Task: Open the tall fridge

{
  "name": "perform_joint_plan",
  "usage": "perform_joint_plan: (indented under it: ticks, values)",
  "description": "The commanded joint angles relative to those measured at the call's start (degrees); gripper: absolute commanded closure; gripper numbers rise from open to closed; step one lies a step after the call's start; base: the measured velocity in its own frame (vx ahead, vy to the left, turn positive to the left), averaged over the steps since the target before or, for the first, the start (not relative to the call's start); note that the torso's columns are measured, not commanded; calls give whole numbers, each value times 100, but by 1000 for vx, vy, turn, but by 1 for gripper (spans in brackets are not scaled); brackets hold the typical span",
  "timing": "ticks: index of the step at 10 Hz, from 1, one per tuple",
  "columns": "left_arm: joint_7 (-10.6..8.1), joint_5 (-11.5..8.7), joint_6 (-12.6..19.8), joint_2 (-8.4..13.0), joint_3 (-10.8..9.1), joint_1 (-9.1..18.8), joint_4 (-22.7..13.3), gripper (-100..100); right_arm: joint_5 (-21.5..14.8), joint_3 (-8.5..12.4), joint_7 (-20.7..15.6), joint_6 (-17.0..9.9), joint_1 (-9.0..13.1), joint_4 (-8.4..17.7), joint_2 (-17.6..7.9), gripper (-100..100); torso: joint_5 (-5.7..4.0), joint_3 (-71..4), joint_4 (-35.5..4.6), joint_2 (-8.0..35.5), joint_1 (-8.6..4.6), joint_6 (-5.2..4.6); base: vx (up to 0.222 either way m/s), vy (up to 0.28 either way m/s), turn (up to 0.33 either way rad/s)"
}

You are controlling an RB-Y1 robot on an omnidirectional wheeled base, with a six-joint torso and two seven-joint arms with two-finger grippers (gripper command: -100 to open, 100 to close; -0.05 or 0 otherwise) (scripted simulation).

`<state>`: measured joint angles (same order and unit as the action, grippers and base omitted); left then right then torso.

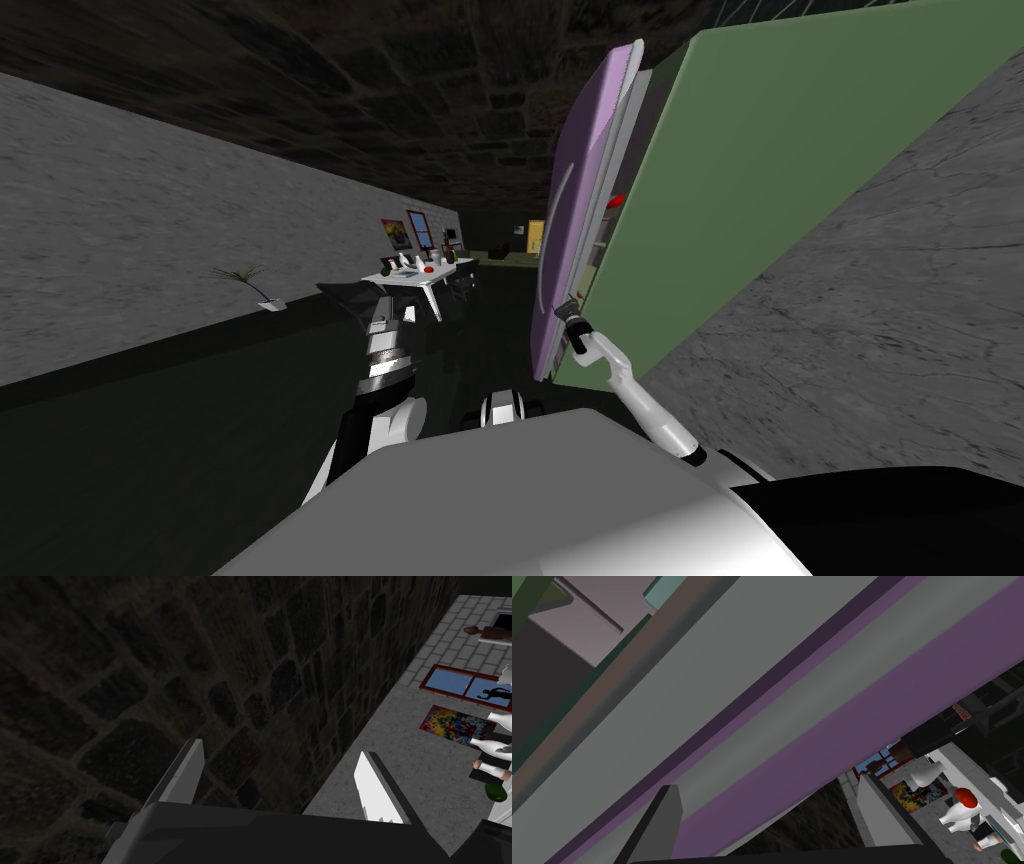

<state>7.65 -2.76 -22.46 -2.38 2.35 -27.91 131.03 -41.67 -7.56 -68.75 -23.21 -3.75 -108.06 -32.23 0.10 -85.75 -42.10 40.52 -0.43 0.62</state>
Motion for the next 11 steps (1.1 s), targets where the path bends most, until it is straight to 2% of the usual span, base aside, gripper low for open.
perform_joint_plan:
  ticks: [1, 2, 6, 7, 8, 11]
  values:
    - [0, 0, 0, 0, 0, 0, 0, 0, -184, 50, -262, -147, 204, 142, -126, -100, 3, 3, -4, 5, 4, 4, -7, 43, -15]
    - [0, 0, 0, 0, 0, 0, 0, 0, -240, 37, -364, -215, 245, 179, -174, -100, 8, 1, -9, 2, 5, 7, 0, 47, -1]
    - [0, 0, 0, 0, 0, 0, 0, 0, -251, 35, -383, -227, 253, 186, -184, -100, 13, 5, -15, 10, 10, 11, 1, 11, -4]
    - [0, 0, 0, 1, 0, 0, 0, 0, -227, -24, -354, -201, 112, 200, -158, -100, 13, 2, -16, 6, 5, 13, -30, -2, -38]
    - [0, 0, 0, 0, 0, 0, 0, 0, -286, -157, -476, -414, 68, 0, -53, -100, -6, 19, 6, 29, 11, -7, -6, -42, -23]
    - [0, 0, 0, 1, -1, 0, 0, 0, -366, -346, -653, -736, 20, -285, 96, -100, -24, 30, 14, 40, -16, -22, 41, -76, 14]
